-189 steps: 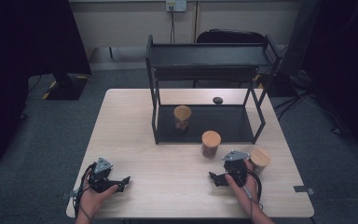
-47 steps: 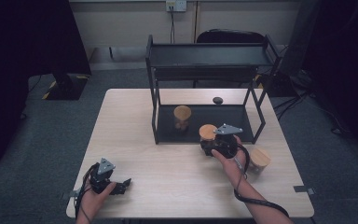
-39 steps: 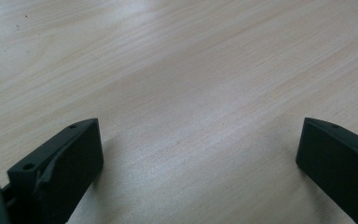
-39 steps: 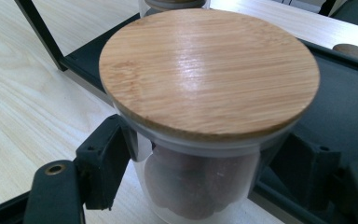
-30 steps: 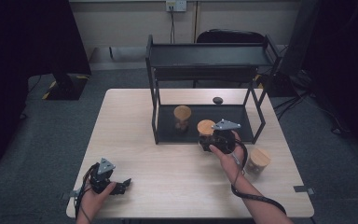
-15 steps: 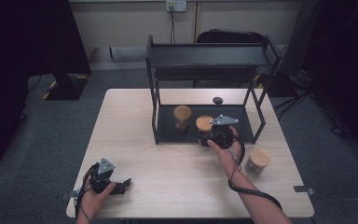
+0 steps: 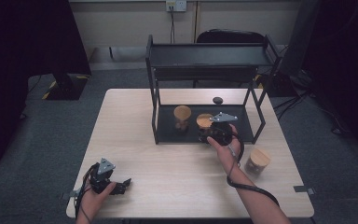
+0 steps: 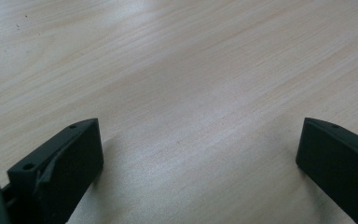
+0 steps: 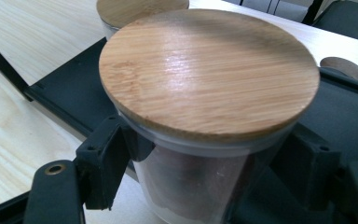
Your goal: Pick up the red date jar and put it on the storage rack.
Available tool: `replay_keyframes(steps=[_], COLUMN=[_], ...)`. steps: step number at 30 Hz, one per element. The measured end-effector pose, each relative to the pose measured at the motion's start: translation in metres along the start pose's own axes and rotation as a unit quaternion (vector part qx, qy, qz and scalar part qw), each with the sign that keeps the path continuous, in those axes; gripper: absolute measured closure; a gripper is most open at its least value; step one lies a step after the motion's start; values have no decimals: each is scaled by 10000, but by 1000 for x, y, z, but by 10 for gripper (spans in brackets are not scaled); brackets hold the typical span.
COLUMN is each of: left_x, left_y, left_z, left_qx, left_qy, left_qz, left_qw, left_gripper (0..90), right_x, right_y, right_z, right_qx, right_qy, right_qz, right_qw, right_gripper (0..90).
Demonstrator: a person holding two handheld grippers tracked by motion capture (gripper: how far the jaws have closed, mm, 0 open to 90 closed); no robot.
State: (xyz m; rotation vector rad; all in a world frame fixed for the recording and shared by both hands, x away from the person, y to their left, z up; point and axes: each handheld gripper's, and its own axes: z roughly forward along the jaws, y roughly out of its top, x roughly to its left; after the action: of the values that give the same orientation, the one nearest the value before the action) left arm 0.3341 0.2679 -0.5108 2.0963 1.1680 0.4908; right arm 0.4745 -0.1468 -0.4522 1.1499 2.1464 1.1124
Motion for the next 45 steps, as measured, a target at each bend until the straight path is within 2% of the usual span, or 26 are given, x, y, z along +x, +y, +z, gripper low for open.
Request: replay_keyframes(steps=[25,45], left_x=[0,0], left_y=[0,0], left_z=[0,0], left_qx=[0,-1], left_qy=[0,0], left_qz=[0,-1], left_qw=[10000,10000], left_gripper=[2,2], right_x=[-6,-10], right_y=[7,5], right_z=[20,35], right_qx=[52,134], right_qy=[-120,-167], right_qz=[10,45], right_qw=[9999,9998], right_gripper=[253,253])
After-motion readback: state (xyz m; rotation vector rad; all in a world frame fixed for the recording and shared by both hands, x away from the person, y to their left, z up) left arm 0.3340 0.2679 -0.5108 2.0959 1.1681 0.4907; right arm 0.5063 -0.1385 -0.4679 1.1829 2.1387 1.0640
